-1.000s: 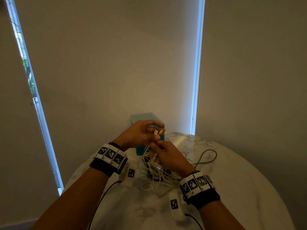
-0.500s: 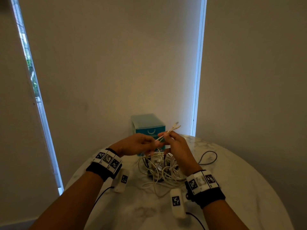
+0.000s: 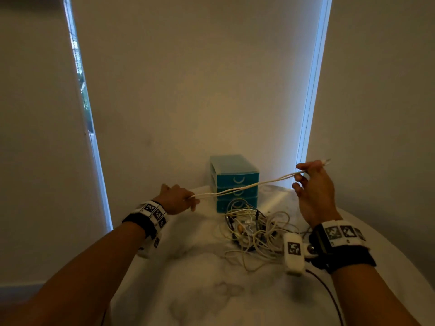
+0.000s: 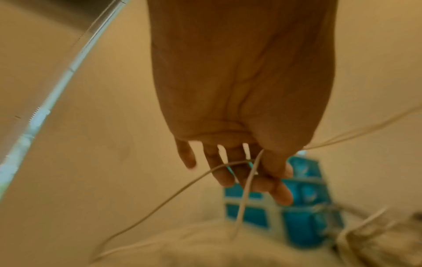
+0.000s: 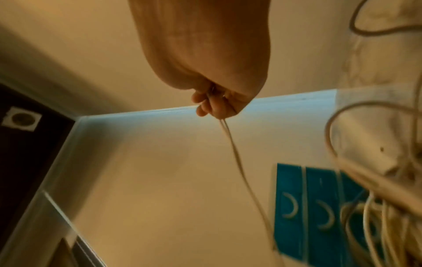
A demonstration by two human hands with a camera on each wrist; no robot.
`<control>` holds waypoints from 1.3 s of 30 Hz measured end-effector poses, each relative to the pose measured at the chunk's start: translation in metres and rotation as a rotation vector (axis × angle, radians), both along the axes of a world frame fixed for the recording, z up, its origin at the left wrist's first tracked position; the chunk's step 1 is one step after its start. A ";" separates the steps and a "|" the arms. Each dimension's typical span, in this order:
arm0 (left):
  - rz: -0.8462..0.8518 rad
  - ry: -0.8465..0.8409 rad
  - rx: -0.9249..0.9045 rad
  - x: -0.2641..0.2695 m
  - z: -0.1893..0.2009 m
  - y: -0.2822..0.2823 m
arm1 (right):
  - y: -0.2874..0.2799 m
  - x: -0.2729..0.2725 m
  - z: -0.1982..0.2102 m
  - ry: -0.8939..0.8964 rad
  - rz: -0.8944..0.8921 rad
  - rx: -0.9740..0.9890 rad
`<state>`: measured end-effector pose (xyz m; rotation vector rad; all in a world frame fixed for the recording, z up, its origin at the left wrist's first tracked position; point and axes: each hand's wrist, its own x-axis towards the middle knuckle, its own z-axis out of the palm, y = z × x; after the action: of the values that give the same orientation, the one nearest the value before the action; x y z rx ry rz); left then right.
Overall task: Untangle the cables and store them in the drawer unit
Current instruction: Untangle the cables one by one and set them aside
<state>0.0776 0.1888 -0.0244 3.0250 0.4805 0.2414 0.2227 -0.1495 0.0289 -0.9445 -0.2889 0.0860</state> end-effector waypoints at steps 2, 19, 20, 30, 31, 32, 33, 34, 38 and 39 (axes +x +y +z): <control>0.233 -0.067 0.189 -0.011 -0.011 0.036 | 0.003 -0.003 -0.001 -0.067 -0.001 -0.135; -0.092 -0.472 -0.473 -0.002 0.044 -0.055 | 0.062 -0.044 -0.053 -0.524 0.303 -0.766; -0.186 -0.397 -0.547 0.001 0.051 -0.084 | 0.062 -0.044 -0.054 -0.560 0.282 -0.806; -0.432 -0.690 -0.716 0.051 0.024 -0.150 | 0.028 -0.030 -0.059 -0.579 0.073 -1.014; -0.408 -0.743 -0.779 0.055 0.022 -0.150 | 0.024 -0.030 -0.064 -0.576 0.107 -1.091; -0.386 -0.782 -0.868 0.059 0.020 -0.149 | 0.019 -0.030 -0.068 -0.591 0.159 -1.208; -0.367 -0.813 -0.986 0.063 0.018 -0.149 | 0.015 -0.029 -0.074 -0.620 0.220 -1.324; -0.349 -0.834 -1.102 0.066 0.015 -0.149 | 0.012 -0.027 -0.080 -0.633 0.277 -1.409; -0.276 -0.824 -1.338 0.073 0.002 -0.148 | 0.004 -0.026 -0.086 -0.594 0.278 -1.239; -0.237 -0.810 -1.342 0.074 -0.002 -0.144 | 0.004 -0.027 -0.084 -0.558 0.268 -1.161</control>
<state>0.1521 0.0447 -0.0261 1.4757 0.0890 0.7070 0.1957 -0.1456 -0.0547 -2.0809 -0.9362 0.2501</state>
